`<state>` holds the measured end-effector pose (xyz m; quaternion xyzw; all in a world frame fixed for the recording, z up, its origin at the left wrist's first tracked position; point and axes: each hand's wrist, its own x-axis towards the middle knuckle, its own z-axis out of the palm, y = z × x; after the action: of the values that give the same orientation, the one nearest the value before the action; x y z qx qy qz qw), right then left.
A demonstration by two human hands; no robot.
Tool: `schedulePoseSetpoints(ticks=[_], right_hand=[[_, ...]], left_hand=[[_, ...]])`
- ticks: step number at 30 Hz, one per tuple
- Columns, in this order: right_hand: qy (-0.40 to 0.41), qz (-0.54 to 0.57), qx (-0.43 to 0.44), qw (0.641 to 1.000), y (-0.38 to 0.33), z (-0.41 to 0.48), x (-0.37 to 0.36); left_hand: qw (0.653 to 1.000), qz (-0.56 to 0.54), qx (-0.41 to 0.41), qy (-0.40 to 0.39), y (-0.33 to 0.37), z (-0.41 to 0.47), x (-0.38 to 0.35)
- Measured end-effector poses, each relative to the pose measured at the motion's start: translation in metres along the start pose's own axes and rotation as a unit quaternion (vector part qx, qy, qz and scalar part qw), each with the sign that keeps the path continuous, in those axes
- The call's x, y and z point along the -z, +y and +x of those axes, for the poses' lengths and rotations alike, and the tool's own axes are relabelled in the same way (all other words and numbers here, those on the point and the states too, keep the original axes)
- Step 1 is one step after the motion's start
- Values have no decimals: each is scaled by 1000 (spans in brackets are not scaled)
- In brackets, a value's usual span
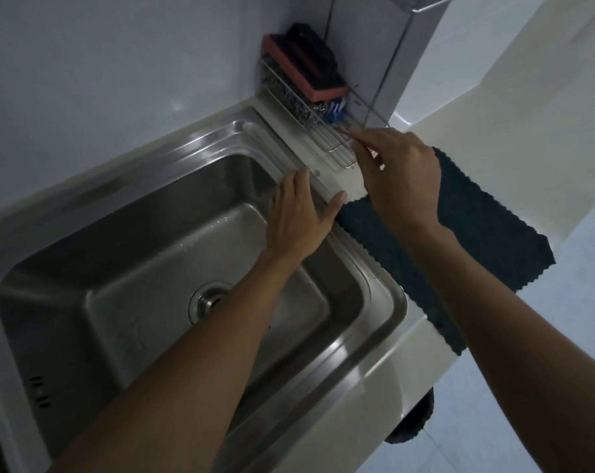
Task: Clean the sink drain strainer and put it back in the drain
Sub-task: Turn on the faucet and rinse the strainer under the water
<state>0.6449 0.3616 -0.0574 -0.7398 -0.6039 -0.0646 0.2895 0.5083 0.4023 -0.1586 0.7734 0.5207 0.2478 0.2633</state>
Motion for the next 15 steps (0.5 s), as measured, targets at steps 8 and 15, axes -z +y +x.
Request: schedulePoseSetpoints(ticks=[8, 15], right_hand=[[-67, -51, -11, 996, 25, 9, -38], [-89, -64, -10, 994, 27, 25, -44]], left_hand=[[999, 29, -10, 12, -8, 9, -13], [999, 50, -11, 14, -6, 9, -10]])
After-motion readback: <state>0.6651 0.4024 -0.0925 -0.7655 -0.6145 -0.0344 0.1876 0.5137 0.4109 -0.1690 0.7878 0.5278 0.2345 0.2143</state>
